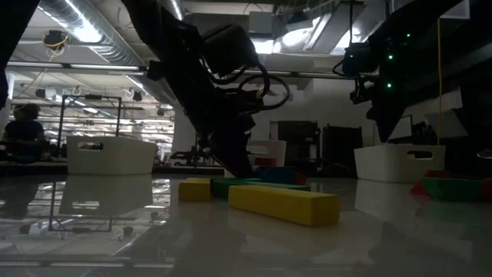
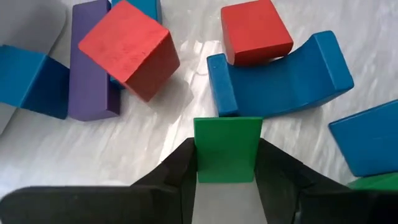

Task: Sort blocks
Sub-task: Put the green block into the bottom right white bin

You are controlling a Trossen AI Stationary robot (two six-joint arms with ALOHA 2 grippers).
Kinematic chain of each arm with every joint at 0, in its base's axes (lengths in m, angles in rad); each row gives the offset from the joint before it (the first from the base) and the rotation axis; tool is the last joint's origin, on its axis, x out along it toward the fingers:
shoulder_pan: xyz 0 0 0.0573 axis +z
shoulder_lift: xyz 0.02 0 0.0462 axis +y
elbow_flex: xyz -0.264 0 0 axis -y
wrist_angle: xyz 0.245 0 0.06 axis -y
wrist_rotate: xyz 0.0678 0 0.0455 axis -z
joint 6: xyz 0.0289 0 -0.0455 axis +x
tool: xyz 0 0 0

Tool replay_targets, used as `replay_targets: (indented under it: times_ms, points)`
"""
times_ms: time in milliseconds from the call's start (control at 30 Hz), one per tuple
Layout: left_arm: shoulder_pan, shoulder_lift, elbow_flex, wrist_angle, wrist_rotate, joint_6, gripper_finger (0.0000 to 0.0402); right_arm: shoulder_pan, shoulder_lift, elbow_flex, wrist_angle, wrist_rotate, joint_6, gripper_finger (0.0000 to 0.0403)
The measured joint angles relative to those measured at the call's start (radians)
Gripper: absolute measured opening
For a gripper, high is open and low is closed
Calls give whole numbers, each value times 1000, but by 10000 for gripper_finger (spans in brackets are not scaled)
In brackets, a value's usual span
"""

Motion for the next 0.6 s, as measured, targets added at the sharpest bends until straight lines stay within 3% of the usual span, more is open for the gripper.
replay_targets:
  times_ms: [300, 433, 600]
  points:
    - [-10, -136, -2, -17, 62, 0, 115, 52, -25, 1, -57, -72, 16, 207]
    - [-10, -219, -3, -13, 139, -1, 116, 157, -61, 1, -52, -121, 53, 207]
    - [-10, -301, -2, 0, 221, -6, 116, 339, -110, 1, 5, -274, 121, 207]
